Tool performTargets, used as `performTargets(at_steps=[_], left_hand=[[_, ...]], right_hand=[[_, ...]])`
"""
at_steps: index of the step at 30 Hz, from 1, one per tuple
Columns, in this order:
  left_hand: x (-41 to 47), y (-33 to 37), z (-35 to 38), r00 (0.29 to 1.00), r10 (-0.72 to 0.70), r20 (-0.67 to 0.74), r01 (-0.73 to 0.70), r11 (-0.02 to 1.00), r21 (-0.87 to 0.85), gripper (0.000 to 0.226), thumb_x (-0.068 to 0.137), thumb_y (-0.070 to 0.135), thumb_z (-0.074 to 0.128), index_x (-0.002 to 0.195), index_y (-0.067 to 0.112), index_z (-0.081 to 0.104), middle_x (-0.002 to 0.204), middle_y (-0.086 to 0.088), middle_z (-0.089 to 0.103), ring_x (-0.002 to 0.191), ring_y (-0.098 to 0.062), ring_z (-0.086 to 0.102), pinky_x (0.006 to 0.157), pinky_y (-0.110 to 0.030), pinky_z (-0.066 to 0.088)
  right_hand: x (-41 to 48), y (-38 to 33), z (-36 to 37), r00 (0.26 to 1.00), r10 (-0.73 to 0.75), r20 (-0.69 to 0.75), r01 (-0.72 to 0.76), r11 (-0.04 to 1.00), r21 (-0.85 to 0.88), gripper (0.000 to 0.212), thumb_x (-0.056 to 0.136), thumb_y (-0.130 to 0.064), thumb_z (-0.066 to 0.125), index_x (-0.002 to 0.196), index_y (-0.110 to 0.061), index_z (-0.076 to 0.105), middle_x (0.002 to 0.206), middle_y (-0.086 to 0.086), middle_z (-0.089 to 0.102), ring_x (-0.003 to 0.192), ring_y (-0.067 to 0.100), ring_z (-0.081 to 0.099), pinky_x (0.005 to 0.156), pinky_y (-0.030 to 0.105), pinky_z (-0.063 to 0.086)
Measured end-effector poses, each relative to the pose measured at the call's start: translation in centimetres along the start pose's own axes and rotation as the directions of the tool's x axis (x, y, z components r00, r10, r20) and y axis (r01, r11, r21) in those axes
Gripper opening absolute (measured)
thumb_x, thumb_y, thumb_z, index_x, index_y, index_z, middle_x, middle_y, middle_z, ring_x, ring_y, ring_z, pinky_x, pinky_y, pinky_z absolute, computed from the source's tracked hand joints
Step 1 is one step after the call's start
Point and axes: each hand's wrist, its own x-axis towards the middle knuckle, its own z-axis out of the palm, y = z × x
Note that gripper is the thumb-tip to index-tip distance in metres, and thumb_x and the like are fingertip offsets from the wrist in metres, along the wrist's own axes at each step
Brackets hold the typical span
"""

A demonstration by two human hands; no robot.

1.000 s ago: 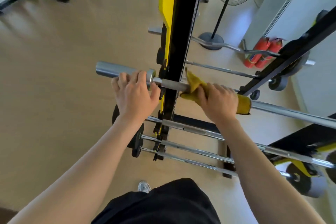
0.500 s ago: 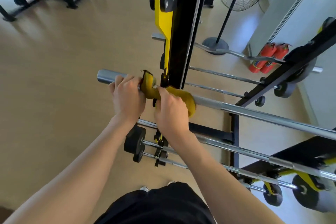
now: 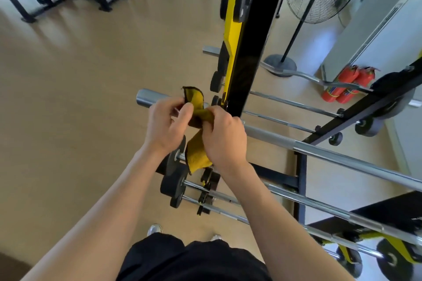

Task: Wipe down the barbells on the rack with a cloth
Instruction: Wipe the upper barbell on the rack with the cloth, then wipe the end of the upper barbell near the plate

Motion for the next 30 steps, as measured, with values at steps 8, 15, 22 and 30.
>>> performTargets(at_steps=[8, 15, 22, 30], left_hand=[[3.3, -0.1, -5.3, 0.969, -0.129, 0.211, 0.203, 0.904, -0.377, 0.03, 0.109, 0.021, 0.054, 0.093, -0.001, 0.067, 0.082, -0.011, 0.064, 0.078, -0.021, 0.064, 0.072, -0.03, 0.056], [5.0, -1.7, -9.5, 0.946, -0.244, 0.216, 0.32, 0.814, -0.484, 0.026, 0.1, 0.037, 0.068, 0.089, 0.014, 0.069, 0.084, -0.006, 0.064, 0.083, -0.023, 0.064, 0.076, -0.036, 0.052], [5.7, -3.6, -11.3, 0.966, -0.115, 0.231, 0.153, 0.976, -0.155, 0.022, 0.098, 0.047, 0.069, 0.105, 0.027, 0.075, 0.093, 0.011, 0.073, 0.092, -0.006, 0.068, 0.081, -0.025, 0.055], [5.9, -7.1, -10.4, 0.992, -0.113, 0.056, 0.103, 0.982, 0.16, 0.03, 0.109, 0.04, 0.048, 0.106, 0.019, 0.07, 0.089, 0.007, 0.066, 0.079, -0.006, 0.059, 0.068, -0.022, 0.046]], right_hand=[[1.0, -4.6, 0.9, 0.985, -0.172, 0.003, 0.141, 0.82, 0.555, 0.012, 0.105, -0.023, 0.058, 0.112, -0.013, 0.054, 0.097, 0.0, 0.063, 0.089, 0.018, 0.064, 0.075, 0.033, 0.058], [2.8, -6.5, 1.2, 0.969, -0.066, 0.238, -0.094, 0.795, 0.599, 0.03, 0.101, -0.018, 0.062, 0.131, -0.017, 0.054, 0.085, -0.005, 0.069, 0.081, 0.009, 0.068, 0.071, 0.025, 0.057], [1.5, -7.7, 4.0, 0.997, 0.039, 0.073, -0.067, 0.895, 0.442, 0.01, 0.1, -0.023, 0.063, 0.091, -0.018, 0.065, 0.073, 0.001, 0.06, 0.067, 0.013, 0.058, 0.061, 0.027, 0.048], [1.4, -6.4, 2.4, 0.952, 0.272, 0.137, -0.289, 0.949, 0.124, 0.03, 0.095, -0.048, 0.066, 0.12, -0.037, 0.053, 0.101, -0.004, 0.068, 0.094, 0.018, 0.063, 0.07, 0.022, 0.049]])
